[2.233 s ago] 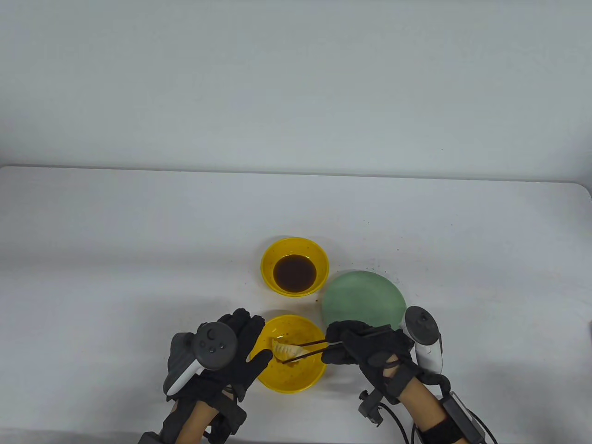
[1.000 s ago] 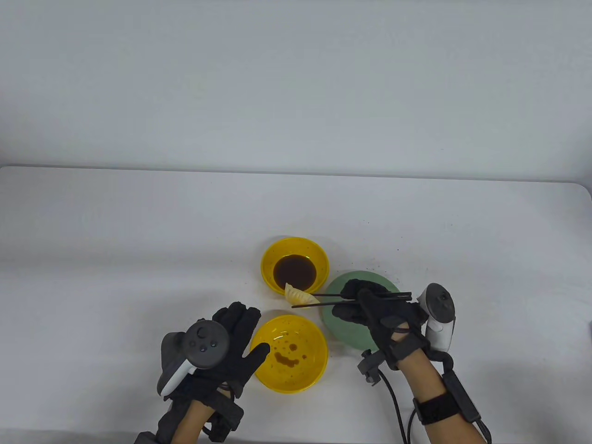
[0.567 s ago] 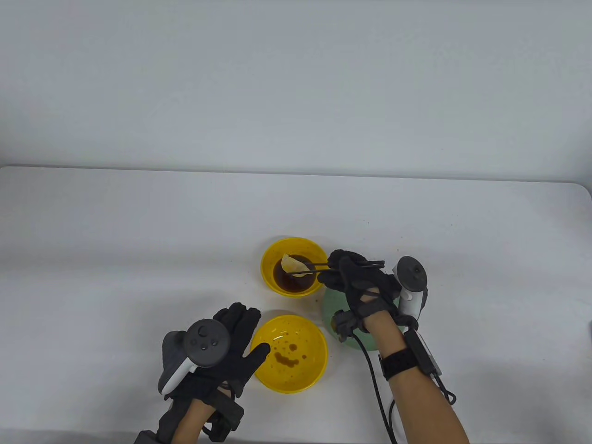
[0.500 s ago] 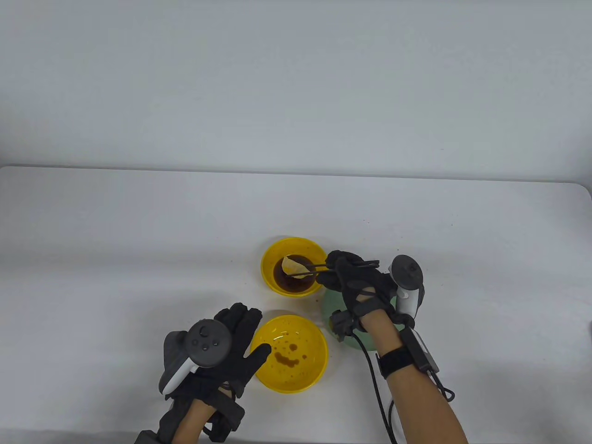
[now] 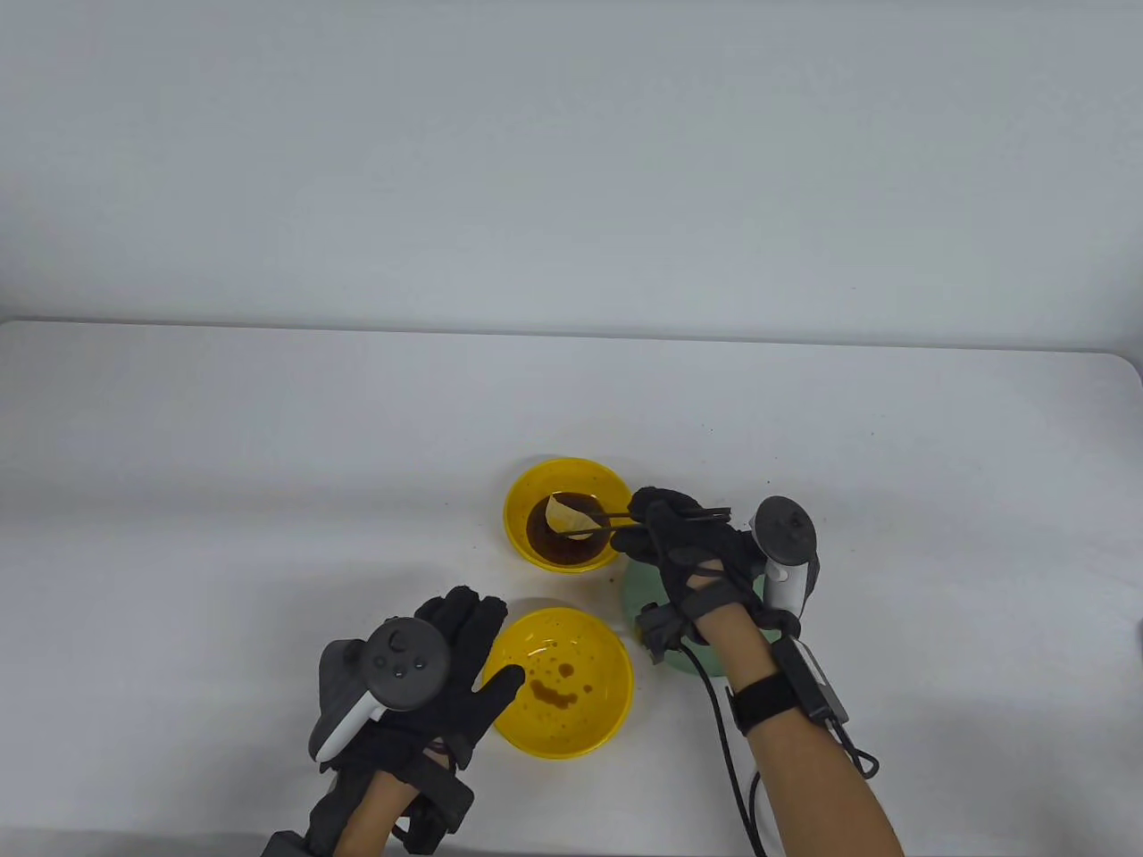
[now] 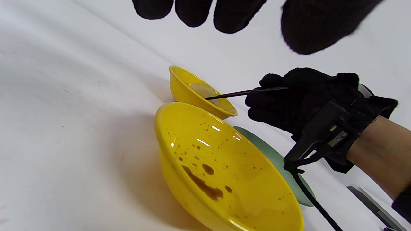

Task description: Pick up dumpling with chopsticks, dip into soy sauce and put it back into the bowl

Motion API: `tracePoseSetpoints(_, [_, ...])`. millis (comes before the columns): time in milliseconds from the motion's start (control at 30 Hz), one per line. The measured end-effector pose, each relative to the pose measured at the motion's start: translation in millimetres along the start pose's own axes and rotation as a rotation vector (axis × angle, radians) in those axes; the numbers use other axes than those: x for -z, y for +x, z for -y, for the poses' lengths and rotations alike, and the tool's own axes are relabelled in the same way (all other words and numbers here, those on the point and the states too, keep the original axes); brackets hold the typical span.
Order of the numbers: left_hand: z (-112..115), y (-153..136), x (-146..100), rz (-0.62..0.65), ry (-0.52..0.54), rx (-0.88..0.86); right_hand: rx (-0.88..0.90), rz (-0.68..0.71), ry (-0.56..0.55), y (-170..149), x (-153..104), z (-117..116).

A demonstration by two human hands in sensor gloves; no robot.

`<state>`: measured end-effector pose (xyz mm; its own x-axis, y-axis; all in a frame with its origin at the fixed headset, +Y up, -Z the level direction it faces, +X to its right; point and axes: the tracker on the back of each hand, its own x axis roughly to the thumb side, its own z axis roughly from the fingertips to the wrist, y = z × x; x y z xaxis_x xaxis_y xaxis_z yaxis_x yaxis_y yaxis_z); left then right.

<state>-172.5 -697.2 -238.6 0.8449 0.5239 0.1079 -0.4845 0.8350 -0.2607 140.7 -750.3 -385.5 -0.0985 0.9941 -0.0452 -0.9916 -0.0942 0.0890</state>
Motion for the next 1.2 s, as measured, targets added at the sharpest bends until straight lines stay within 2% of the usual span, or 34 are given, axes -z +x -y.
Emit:
tracePoseSetpoints(100, [-0.1, -0.4, 0.1, -0.004, -0.002, -0.002, 0.006, 0.002, -0.013, -1.0, -0.3, 0.4])
tracePoseSetpoints(300, [-0.6, -0.1, -0.1, 0.000, 0.005, -0.005, 0.206, -0.003, -0.035, 5.3, -4.3, 13.6])
tracePoseSetpoints(467, [-0.6, -0.8, -0.1, -0.007, 0.003, -0.006, 0.273, -0.033, -0.062, -4.4, -5.5, 21.3])
tracePoseSetpoints(800, [-0.4, -1.4, -0.1, -0.014, -0.003, -0.006, 0.248, -0.029, -0.056, -3.8, -5.8, 20.1])
tracePoseSetpoints(933, [-0.3, -1.7, 0.1, -0.013, -0.006, -0.007, 0.187, -0.011, -0.063, -2.7, -6.6, 18.1])
tracePoseSetpoints(1200, [-1.1, -2.9, 0.0, -0.020, 0.000, -0.016, 0.244, -0.004, -0.058, 0.7, -11.6, 22.4])
